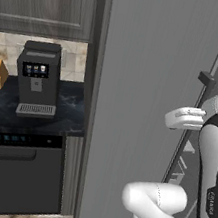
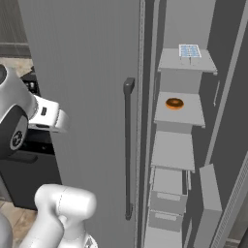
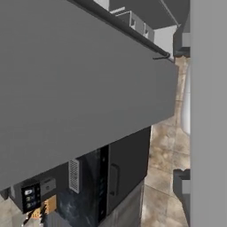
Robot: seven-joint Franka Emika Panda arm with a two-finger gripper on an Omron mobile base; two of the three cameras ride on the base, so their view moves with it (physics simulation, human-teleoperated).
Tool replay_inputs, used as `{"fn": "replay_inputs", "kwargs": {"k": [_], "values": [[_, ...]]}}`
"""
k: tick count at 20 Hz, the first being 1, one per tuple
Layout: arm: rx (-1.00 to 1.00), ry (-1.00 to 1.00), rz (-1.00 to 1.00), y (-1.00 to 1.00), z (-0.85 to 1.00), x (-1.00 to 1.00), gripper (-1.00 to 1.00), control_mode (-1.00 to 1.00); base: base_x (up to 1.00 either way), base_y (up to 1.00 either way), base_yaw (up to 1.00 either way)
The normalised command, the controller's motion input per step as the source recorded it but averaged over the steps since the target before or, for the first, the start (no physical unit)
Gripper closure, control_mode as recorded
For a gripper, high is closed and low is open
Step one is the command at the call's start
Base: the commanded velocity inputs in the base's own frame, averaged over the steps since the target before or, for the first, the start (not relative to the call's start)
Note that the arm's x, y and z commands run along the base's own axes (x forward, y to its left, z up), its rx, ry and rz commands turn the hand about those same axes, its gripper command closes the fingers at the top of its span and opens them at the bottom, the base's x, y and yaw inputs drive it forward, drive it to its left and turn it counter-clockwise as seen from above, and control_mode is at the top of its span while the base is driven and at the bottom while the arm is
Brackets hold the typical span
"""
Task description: Open the freezer door, pick up the ice cube tray from the freezer, and place it on the dining counter.
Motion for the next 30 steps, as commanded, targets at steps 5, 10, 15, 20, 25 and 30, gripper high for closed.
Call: {"fn": "replay_inputs", "kwargs": {"k": [5, 10, 15, 20, 25, 30], "values": [[0.0, -0.01, 0.02, 0.01, -0.01, -0.05, -1.0, -1.0, 0.0, 0.0, 0.0], [0.0, -0.02, -0.06, 0.0, 0.0, -0.02, -1.0, -1.0, 0.0, 0.0, 0.0], [0.0, -0.04, -0.12, -0.02, 0.0, -0.05, -1.0, -1.0, 0.0, 0.0, 0.0], [0.0, -0.01, -0.02, -0.1, 0.0, -0.13, -1.0, -1.0, 0.0, 0.0, 0.0], [0.0, 0.0, 0.0, -0.08, 0.0, -0.14, -1.0, -1.0, 0.0, 0.0, 0.0], [0.0, 0.0, -0.01, -0.03, 0.0, -0.06, -1.0, -1.0, 0.0, 0.0, 0.0]]}}
